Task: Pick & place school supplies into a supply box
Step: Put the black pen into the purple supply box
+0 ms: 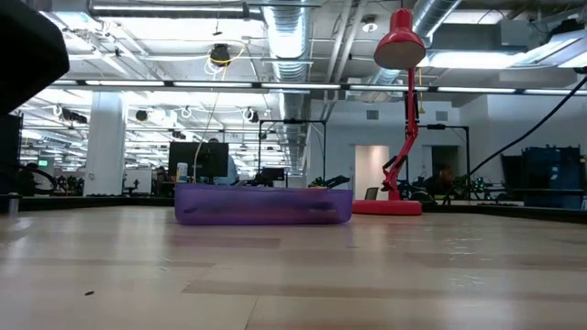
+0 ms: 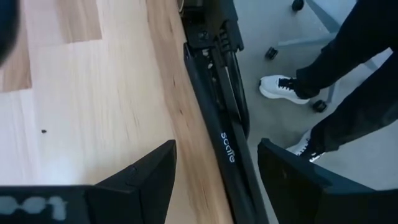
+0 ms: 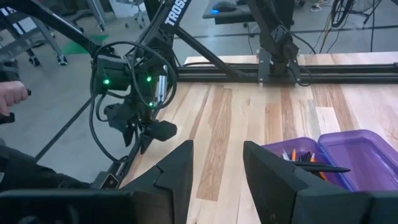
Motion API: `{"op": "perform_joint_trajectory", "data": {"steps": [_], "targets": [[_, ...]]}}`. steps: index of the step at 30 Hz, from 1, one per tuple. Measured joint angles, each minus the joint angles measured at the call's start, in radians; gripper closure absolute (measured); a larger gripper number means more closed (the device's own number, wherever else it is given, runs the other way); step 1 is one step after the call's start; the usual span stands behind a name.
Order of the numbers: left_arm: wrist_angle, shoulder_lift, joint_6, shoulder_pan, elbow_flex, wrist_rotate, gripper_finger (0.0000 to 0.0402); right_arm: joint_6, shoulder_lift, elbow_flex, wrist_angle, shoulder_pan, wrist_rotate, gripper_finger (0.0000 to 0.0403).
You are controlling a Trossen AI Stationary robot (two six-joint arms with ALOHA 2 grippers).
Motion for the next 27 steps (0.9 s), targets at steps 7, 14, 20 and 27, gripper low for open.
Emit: {"op": "perform_joint_trajectory", "data": {"steps": [7, 14, 20, 27], "targets": [[-0.002, 0.000, 0.028, 0.002, 0.000, 0.002, 0.0191, 0.000, 0.000, 0.000, 0.000, 0.000, 0.000, 0.0269], [0.004, 0.000, 0.041, 0.002, 0.000, 0.005, 0.0191, 0.000, 0.000, 0.000, 0.000, 0.000, 0.000, 0.0269], [0.004, 0.000, 0.051, 0.003, 0.000, -0.011, 0.0191, 0.000, 0.000, 0.000, 0.000, 0.000, 0.000, 0.0269], [0.030, 0.033, 0.043, 0.005, 0.004, -0.011, 0.0191, 0.002, 0.000, 0.000, 0.001, 0.000, 0.000, 0.0269]]}}
